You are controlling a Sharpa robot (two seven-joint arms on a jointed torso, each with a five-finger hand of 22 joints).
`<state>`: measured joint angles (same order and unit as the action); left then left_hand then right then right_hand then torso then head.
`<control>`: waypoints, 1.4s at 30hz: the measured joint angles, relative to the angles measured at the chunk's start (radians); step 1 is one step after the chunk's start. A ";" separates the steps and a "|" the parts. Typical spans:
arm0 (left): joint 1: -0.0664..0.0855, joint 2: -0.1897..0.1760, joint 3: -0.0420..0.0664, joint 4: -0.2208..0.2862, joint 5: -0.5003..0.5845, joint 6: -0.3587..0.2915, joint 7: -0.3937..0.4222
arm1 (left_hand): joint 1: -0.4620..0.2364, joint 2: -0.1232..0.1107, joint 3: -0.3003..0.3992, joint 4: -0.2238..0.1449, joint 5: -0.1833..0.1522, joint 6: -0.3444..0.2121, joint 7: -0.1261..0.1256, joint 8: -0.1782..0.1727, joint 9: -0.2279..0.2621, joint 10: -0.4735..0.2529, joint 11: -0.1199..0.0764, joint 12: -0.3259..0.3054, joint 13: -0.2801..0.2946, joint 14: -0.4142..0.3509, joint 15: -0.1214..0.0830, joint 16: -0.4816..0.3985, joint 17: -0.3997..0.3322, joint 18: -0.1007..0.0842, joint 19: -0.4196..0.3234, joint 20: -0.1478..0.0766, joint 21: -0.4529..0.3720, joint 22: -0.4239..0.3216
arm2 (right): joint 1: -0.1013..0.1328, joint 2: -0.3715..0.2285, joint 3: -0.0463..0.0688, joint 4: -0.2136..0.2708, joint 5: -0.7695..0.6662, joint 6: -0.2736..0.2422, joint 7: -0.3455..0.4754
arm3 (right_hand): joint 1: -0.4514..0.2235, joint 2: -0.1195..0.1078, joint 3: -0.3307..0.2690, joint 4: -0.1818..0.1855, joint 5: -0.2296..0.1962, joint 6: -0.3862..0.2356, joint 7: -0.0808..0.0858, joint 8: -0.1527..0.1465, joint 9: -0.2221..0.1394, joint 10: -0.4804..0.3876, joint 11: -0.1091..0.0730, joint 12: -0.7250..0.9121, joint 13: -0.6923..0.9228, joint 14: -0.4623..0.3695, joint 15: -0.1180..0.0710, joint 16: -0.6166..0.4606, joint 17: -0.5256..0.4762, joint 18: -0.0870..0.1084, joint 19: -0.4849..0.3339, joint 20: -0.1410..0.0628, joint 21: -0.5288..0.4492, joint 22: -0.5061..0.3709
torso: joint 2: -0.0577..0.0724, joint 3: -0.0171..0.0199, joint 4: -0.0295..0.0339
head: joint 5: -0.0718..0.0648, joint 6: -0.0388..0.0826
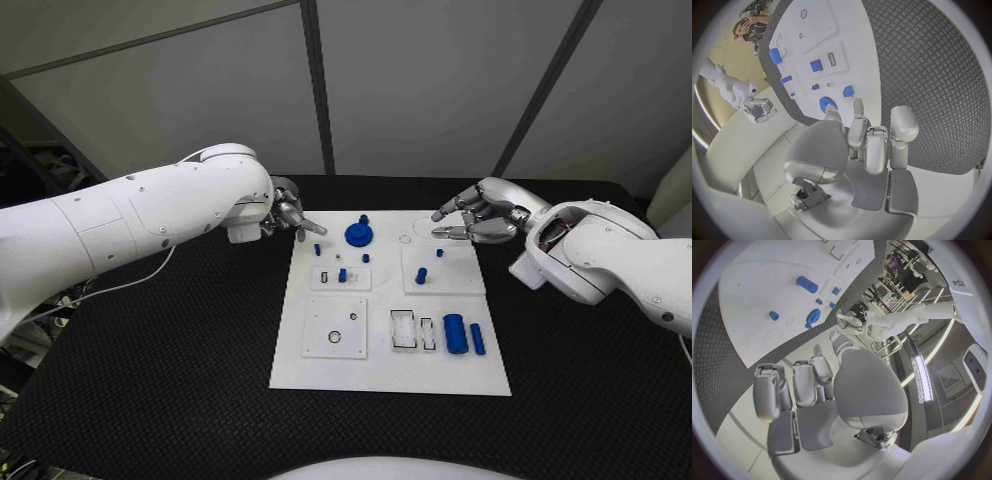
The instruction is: Assemble the parts on the task board
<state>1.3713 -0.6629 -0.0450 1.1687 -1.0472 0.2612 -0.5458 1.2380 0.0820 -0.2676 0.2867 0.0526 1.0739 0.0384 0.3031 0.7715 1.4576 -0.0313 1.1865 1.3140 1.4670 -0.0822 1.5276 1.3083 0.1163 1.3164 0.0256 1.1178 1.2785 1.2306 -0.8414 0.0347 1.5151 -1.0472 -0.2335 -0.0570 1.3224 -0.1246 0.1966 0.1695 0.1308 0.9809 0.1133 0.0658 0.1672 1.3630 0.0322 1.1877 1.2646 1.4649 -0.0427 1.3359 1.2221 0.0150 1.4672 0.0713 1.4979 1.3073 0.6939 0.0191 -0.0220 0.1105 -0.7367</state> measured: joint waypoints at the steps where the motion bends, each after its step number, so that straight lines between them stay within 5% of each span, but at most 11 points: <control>1: 0.000 0.008 -0.002 -0.004 0.001 0.002 -0.002 | 0.007 0.001 0.000 0.000 0.001 0.000 -0.001 0.000 0.005 -0.002 0.002 -0.005 0.002 0.000 0.000 0.000 0.000 0.000 0.000 0.000 -0.004 -0.001 | 0.000 0.000 0.000 0.000 0.000 0.000 0.000 | 0.000 0.000 0.000 0.000 0.000 0.000 0.000 0.000 0.000 0.000 0.000 0.000 0.000 0.000 0.000 0.000 0.000 0.000 0.000 0.000 0.000 0.000 | 0.000 0.0000 0.0000 | 0.000 -0.001; 14: 0.002 0.066 -0.014 -0.041 0.019 0.035 -0.022 | 0.019 0.006 0.000 0.000 0.017 -0.004 0.003 -0.004 0.023 -0.003 0.003 -0.015 -0.006 0.000 0.000 -0.004 0.000 0.000 -0.007 0.007 -0.015 -0.005 | 0.000 0.006 0.000 -0.003 0.000 0.000 0.000 | 0.000 0.000 0.000 0.000 0.000 0.000 0.000 0.000 0.000 0.000 0.000 0.000 0.000 0.000 0.000 0.000 0.000 0.000 0.000 0.000 0.000 0.000 | 0.000 -0.0002 0.0000 | -0.001 -0.004; 42: 0.001 0.079 -0.019 -0.076 -0.006 0.062 -0.056 | 0.023 0.010 -0.015 0.002 0.020 0.000 -0.001 -0.004 0.090 -0.001 0.001 -0.003 -0.006 0.000 0.000 -0.003 0.000 0.000 -0.007 0.007 -0.015 0.001 | 0.000 0.011 0.000 -0.007 0.000 0.000 0.000 | 0.000 0.000 0.000 0.000 0.000 0.000 0.000 0.000 0.001 0.000 0.000 0.000 0.000 0.000 0.000 0.000 0.000 0.000 0.000 0.000 0.000 0.000 | -0.001 -0.0004 0.0016 | -0.004 -0.009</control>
<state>1.3728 -0.5834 -0.0639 1.0928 -1.0532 0.3235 -0.6015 1.2611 0.0924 -0.2831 0.2886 0.0731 1.0738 0.0372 0.2992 0.8612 1.4567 -0.0302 1.1835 1.3081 1.4669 -0.0818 1.5242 1.3080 0.1163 1.3093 0.0326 1.1024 1.2792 1.2306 -0.8301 0.0347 1.5081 -1.0473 -0.2332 -0.0568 1.3224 -0.1247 0.1966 0.1694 0.1308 0.9809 0.1133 0.0658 0.1683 1.3630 0.0322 1.1877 1.2646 1.4649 -0.0427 1.3359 1.2221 0.0151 1.4672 0.0713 1.4979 1.3073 0.6931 0.0187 -0.0203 0.1070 -0.7461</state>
